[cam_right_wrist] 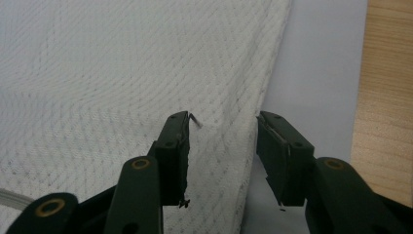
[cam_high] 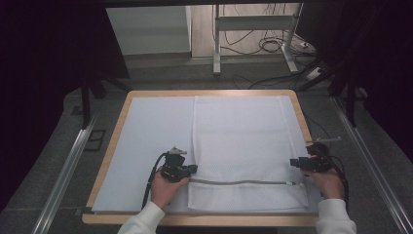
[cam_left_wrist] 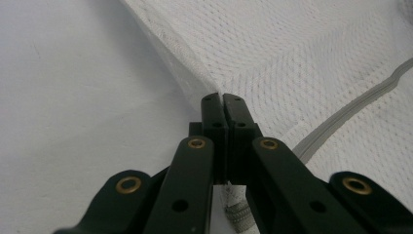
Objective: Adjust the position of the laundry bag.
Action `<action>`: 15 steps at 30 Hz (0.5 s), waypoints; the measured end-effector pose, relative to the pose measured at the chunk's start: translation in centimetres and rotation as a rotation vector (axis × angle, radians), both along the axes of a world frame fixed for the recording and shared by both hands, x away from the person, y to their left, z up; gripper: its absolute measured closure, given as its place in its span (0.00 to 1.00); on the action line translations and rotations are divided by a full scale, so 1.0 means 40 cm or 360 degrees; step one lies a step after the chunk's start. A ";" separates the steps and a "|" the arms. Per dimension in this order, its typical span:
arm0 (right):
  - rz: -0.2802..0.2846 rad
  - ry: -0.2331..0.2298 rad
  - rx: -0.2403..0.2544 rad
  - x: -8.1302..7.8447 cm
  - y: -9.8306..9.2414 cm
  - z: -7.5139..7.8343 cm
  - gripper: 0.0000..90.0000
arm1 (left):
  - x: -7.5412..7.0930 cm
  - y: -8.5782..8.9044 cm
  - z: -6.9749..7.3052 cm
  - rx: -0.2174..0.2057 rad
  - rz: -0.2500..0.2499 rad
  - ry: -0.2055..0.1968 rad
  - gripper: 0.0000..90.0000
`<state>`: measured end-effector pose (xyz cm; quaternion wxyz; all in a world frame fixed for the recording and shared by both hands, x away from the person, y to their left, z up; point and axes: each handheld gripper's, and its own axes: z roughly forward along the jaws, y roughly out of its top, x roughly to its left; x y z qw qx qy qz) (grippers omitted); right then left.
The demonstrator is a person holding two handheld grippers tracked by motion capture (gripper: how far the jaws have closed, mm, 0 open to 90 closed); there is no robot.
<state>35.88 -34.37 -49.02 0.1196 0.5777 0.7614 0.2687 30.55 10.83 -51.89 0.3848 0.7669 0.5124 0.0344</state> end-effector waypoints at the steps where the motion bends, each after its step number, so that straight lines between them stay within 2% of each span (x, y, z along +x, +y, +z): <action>1: -0.0005 -0.0001 -0.0009 0.000 0.000 -0.001 0.62 | 0.000 0.000 0.000 0.0001 0.0000 -0.0001 0.99; 10: 0.0015 0.0025 -0.0018 0.004 0.005 -0.012 0.64 | 0.000 0.000 0.001 -0.0002 -0.0002 0.0000 0.99; 15: 0.0071 0.0033 -0.0051 0.004 0.022 -0.019 0.71 | 0.000 0.001 0.002 -0.0006 -0.0003 -0.0002 0.99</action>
